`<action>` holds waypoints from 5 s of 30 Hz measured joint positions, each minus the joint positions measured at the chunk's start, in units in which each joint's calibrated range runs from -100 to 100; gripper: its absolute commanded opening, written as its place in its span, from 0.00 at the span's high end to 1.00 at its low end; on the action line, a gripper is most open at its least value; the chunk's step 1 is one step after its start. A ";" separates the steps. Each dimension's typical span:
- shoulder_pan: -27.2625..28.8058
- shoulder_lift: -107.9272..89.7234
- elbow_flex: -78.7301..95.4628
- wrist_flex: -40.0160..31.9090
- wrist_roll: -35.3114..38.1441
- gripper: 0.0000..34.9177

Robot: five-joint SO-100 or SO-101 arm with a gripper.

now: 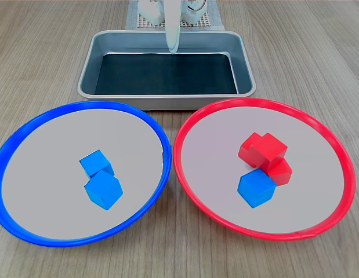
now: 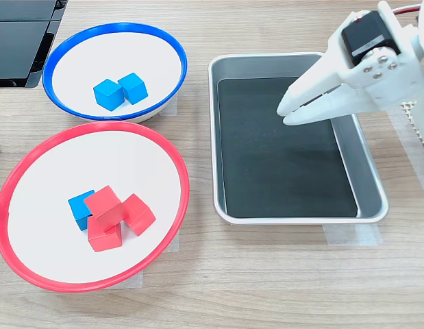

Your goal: Relocate any blue block in the red dish to the blue dish, correcting any misplacements.

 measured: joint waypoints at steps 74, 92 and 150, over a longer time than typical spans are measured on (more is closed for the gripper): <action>-2.21 80.05 -74.68 -0.90 10.65 0.76; -8.14 109.04 -99.09 -0.82 6.01 0.70; -12.12 140.58 -127.31 3.43 5.32 0.69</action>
